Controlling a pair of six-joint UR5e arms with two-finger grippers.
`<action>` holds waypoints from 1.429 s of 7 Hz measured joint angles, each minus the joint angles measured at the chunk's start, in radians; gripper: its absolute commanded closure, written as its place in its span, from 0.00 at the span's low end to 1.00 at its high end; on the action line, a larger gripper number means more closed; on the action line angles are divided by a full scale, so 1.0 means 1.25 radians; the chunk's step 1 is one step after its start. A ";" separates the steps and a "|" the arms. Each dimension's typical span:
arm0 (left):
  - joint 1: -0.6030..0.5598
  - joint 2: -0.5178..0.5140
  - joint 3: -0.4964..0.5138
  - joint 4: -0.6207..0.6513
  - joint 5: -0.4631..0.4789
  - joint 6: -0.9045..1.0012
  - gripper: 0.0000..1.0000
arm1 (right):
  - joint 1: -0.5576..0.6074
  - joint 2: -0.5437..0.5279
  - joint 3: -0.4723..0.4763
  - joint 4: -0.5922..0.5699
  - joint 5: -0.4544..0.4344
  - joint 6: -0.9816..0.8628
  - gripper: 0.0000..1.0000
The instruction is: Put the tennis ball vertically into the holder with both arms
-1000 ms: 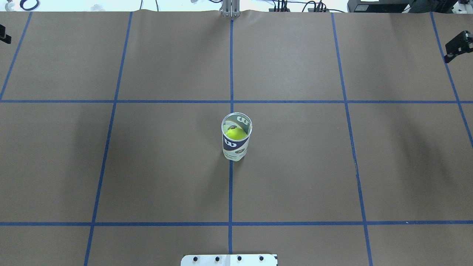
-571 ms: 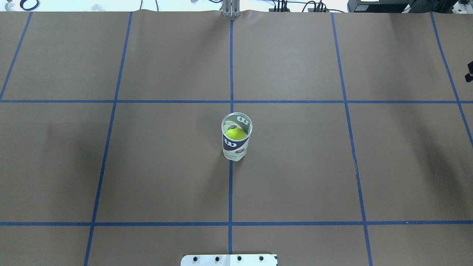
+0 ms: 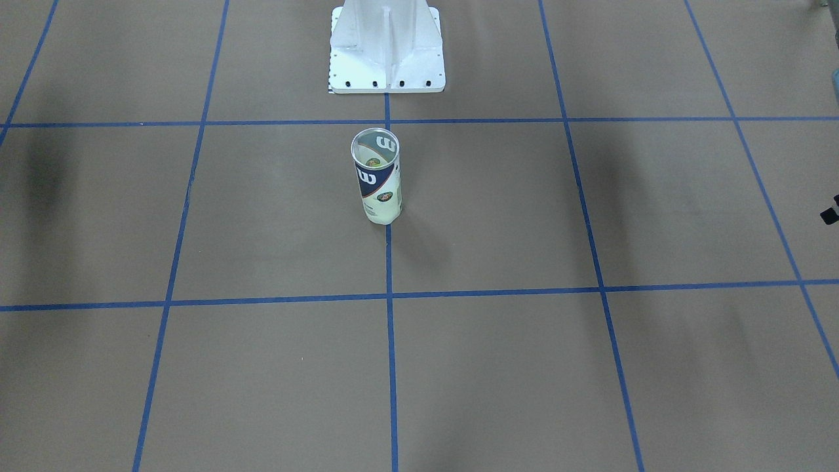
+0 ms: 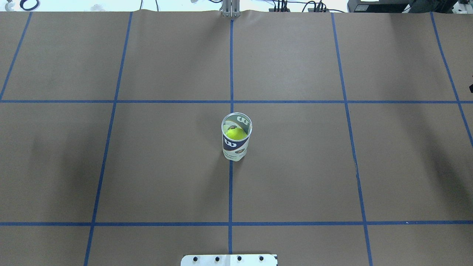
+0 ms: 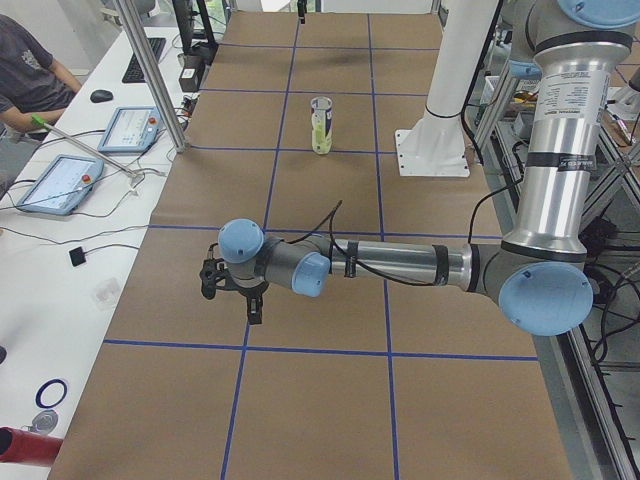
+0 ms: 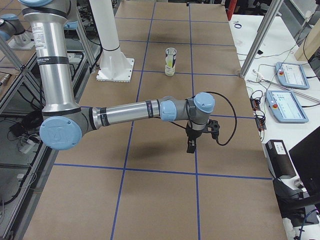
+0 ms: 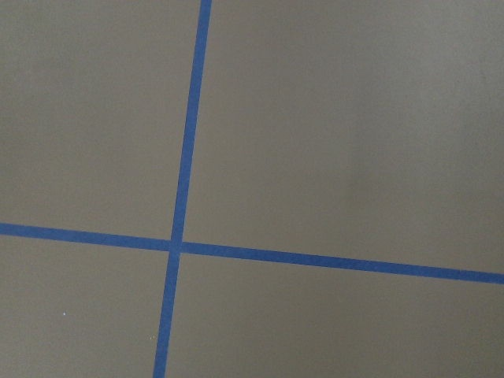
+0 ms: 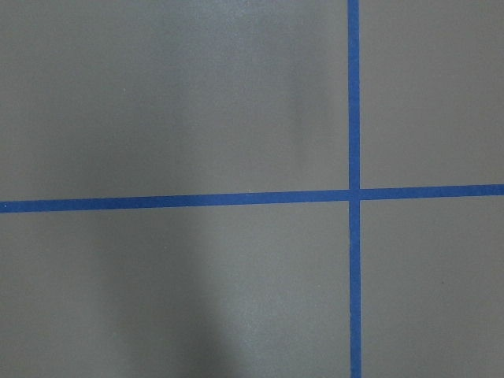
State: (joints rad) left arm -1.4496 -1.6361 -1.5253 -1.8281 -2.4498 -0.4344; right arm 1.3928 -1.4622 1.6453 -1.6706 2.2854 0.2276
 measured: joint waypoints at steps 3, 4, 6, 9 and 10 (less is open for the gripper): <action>-0.027 0.001 -0.022 0.001 -0.002 -0.047 0.00 | 0.000 -0.001 -0.024 0.000 0.006 -0.052 0.00; -0.037 0.003 -0.038 0.002 0.001 -0.045 0.00 | 0.000 0.000 -0.032 0.006 0.013 -0.060 0.00; -0.043 0.007 -0.049 0.004 0.018 -0.043 0.00 | 0.000 -0.003 -0.037 0.028 0.017 -0.075 0.00; -0.042 0.009 -0.051 0.004 0.057 -0.041 0.00 | 0.000 -0.007 -0.037 0.035 0.017 -0.083 0.00; -0.041 0.008 -0.053 0.002 0.071 -0.035 0.00 | 0.000 -0.007 -0.037 0.037 0.017 -0.083 0.00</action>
State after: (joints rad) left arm -1.5007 -1.6260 -1.5917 -1.8257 -2.3614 -0.4777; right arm 1.3928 -1.4714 1.5990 -1.6241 2.3071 0.1234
